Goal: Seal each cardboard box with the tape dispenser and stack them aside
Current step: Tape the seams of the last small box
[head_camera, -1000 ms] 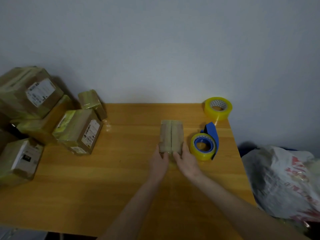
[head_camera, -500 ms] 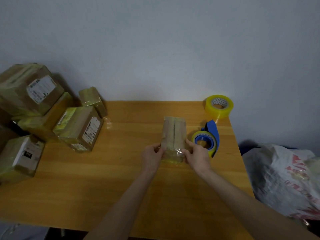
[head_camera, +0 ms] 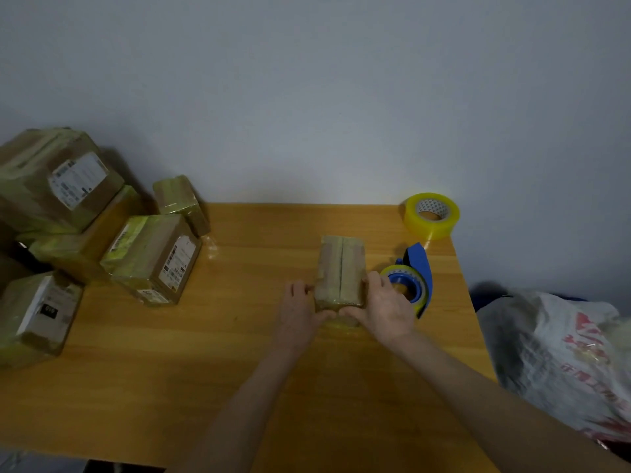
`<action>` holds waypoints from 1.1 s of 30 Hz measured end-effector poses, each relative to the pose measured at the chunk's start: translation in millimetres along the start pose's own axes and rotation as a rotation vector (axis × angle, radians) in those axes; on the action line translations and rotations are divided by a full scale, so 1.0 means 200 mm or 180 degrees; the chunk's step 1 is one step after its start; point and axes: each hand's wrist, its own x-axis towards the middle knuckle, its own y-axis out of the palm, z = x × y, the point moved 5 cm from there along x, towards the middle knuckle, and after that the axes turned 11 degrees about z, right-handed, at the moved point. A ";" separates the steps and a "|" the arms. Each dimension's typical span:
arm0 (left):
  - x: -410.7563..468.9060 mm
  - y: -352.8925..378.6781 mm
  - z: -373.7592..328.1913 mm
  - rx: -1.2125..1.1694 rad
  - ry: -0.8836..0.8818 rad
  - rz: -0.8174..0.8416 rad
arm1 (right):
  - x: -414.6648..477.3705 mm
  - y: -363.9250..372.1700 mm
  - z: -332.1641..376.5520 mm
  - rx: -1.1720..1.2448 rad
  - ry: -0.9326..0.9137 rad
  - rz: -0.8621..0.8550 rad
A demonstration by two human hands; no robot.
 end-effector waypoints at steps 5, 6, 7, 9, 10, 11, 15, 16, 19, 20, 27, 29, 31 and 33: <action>0.07 0.00 -0.06 0.0198 0.0567 0.0625 | 0.03 0.05 0.04 -0.0090 -0.0305 0.0083; 0.07 0.01 -0.06 0.0237 0.0575 0.0645 | 0.04 0.06 0.03 -0.0098 -0.0328 0.0072; 0.07 0.02 -0.06 0.0215 0.0582 0.0591 | 0.04 0.06 0.03 -0.0091 -0.0357 0.0073; 0.05 0.03 -0.06 0.0014 0.0616 0.0427 | 0.03 0.08 0.03 -0.0043 -0.0408 0.0099; 0.04 0.03 -0.06 -0.0112 0.0682 0.0358 | 0.03 0.09 0.02 -0.0015 -0.0429 0.0120; 0.04 0.02 -0.05 -0.0220 0.0754 0.0337 | 0.03 0.09 0.01 0.0029 -0.0446 0.0157; 0.03 -0.01 -0.04 -0.0968 0.0665 0.0877 | 0.02 0.06 -0.02 0.0675 -0.0441 0.0253; 0.04 -0.01 -0.06 -0.1280 0.0493 0.0976 | 0.03 0.05 -0.02 0.0835 -0.0339 0.0202; 0.07 0.03 -0.09 -0.1341 -0.0128 0.0716 | 0.06 0.04 -0.01 0.1052 0.0223 0.0111; 0.07 0.04 -0.09 -0.1168 -0.0229 0.0579 | 0.06 0.06 0.01 0.1117 0.0330 0.0149; 0.10 0.03 -0.05 -0.0958 -0.0386 0.0283 | 0.06 0.06 0.01 0.1305 0.0416 0.0252; 0.11 0.03 -0.07 -0.1044 -0.0306 0.0369 | 0.07 0.04 0.00 0.1339 0.0415 0.0433; 0.09 0.08 -0.10 -0.1251 -0.0256 0.0531 | 0.06 0.05 0.02 0.1376 0.0414 0.0581; 0.08 0.10 -0.10 -0.1143 -0.0351 0.0572 | 0.05 0.07 0.04 0.1326 0.0424 0.0610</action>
